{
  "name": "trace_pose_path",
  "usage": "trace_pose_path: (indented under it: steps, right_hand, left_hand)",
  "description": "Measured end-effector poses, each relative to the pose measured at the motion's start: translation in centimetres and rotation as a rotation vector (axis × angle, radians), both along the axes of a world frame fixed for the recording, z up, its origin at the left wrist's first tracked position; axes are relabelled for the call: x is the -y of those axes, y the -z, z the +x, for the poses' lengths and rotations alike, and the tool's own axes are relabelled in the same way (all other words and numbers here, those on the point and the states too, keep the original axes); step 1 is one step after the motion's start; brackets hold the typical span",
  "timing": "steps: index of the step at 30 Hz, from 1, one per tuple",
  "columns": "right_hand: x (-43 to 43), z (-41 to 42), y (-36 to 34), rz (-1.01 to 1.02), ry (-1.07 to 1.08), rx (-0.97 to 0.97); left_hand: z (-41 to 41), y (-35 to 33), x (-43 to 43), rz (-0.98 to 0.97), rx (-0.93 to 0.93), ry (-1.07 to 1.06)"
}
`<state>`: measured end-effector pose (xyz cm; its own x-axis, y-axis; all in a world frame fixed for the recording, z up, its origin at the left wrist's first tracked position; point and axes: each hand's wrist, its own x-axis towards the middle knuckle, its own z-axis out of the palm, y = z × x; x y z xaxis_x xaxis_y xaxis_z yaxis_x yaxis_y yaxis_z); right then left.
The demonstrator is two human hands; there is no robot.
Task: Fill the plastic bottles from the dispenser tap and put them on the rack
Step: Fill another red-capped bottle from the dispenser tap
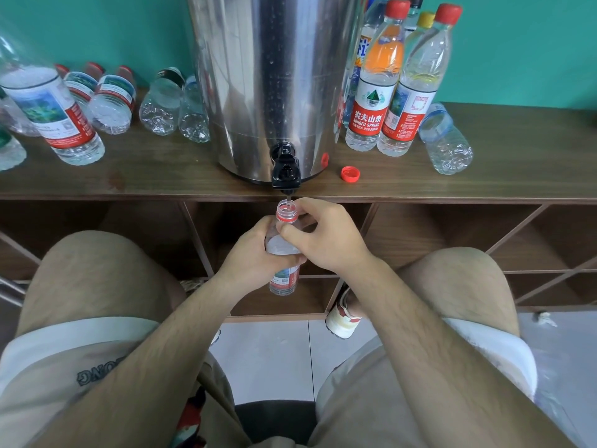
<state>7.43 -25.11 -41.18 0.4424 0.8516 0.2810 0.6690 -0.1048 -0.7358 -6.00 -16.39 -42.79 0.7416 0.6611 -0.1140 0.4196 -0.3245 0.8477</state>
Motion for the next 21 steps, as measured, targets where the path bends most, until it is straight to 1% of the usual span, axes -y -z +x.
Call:
trace_pose_path:
  steps: [7,21]
  right_hand:
    - [0.01,-0.05,0.02,-0.003,0.006,-0.012]
    - [-0.06,-0.05,0.19,-0.028,0.018,-0.027]
  left_hand:
    - [0.08,-0.09,0.02,0.019,-0.011,-0.007]
    - [0.25,-0.12,0.11,-0.012,-0.002,-0.016]
